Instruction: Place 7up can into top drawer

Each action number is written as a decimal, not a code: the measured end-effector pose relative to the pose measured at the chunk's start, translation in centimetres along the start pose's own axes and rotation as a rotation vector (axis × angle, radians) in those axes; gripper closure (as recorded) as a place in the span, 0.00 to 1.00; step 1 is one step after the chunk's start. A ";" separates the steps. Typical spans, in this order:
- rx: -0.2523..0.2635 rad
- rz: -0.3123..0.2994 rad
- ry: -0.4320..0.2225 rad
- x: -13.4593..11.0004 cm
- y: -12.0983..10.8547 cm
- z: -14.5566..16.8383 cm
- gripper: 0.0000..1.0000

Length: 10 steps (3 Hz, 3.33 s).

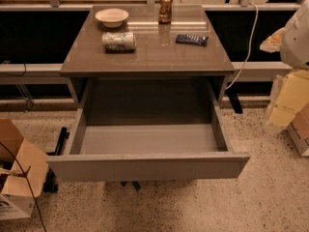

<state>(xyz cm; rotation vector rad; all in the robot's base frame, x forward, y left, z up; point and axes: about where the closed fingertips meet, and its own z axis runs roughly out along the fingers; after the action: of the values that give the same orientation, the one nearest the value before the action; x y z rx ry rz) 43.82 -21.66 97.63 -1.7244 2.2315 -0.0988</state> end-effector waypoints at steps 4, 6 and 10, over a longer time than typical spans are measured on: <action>0.005 -0.175 -0.113 -7.6 -7.5 0.8 0.00; 0.034 -0.294 -0.274 -14.0 -12.8 1.4 0.00; -0.072 -0.230 -0.554 -28.1 -18.0 13.9 0.00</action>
Offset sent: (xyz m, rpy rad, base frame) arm 0.0061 -0.0132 0.0061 -0.0177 0.0004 -0.0517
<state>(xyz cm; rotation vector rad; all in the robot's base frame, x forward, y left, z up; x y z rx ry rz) 70.85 2.18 94.73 -1.7696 1.6525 0.3679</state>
